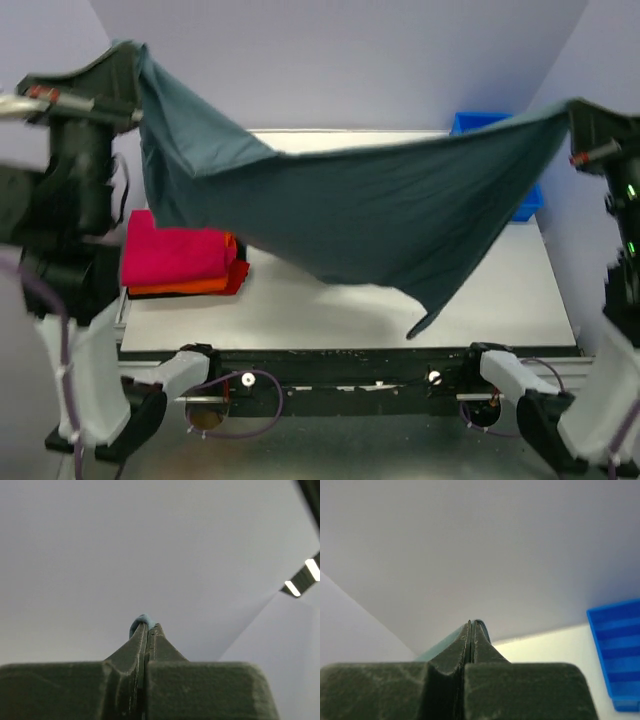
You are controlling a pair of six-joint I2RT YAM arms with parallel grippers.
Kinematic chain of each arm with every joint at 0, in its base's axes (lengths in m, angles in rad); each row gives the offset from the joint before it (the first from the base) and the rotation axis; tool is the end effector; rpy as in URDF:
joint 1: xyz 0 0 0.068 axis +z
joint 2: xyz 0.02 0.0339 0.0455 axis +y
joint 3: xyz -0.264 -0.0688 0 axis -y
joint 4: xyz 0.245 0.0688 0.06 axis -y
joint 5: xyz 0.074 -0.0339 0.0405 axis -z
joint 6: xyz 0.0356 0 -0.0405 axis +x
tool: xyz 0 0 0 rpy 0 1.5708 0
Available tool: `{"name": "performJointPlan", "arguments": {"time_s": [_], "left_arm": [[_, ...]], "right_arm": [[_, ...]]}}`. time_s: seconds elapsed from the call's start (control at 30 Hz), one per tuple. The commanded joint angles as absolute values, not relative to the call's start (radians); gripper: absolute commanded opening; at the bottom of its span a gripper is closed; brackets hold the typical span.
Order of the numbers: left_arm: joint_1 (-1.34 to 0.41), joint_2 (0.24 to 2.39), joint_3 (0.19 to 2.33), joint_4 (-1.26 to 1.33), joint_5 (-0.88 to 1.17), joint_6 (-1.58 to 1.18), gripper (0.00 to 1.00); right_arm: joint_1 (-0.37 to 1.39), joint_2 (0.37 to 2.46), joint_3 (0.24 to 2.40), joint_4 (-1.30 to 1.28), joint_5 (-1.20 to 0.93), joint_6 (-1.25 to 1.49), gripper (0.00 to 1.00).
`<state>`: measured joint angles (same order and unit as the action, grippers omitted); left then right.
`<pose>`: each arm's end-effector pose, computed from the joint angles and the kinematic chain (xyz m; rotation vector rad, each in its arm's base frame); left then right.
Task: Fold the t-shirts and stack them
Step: Flatten out the tshirt
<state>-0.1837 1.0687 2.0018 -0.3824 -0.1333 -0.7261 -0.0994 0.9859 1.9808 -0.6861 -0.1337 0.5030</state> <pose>0.0832 -0.0106 0.6347 -0.4005 0.9746 -0.7590 0.0616 -0.0014 0.6050 0.2659 1.2487 0.4321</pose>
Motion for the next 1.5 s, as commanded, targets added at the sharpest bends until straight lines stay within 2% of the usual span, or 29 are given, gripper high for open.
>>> {"name": "performJointPlan", "arguments": {"time_s": [0.0,0.2,0.3,0.4,0.63,0.9,1.03,1.23,1.47], "left_arm": [[-0.149,1.408,2.058,-0.394,-0.181,-0.722,0.0],[-0.035,1.78,2.464,-0.278,-0.026,-0.839,0.0],[-0.009,1.911,2.641,-0.138,0.032,-0.893,0.0],[0.018,1.91,2.588,0.047,0.041,-0.937,0.0],[0.017,1.947,2.62,0.098,0.037,-0.911,0.0],[0.012,1.611,1.745,0.34,0.117,-0.903,0.0],[0.008,1.374,1.325,0.397,0.072,-0.905,0.0],[-0.027,1.042,0.971,0.277,0.063,-0.949,0.0],[-0.052,0.648,0.649,0.002,0.103,-0.953,0.0]], "right_arm": [[-0.103,1.262,1.951,-0.62,-0.219,0.587,0.01],[-0.103,1.581,2.199,-0.493,-0.429,0.695,0.01],[-0.103,1.731,2.426,-0.483,-0.463,0.718,0.01],[-0.123,1.827,2.562,-0.474,-0.462,0.735,0.01],[-0.172,1.852,2.458,-0.394,-0.482,0.802,0.01],[-0.258,1.724,2.062,-0.362,-0.581,0.793,0.01],[-0.271,1.597,1.75,-0.37,-0.598,0.727,0.01],[-0.272,1.334,1.202,-0.376,-0.487,0.702,0.01],[-0.273,0.996,0.729,-0.4,-0.307,0.704,0.01]]}}
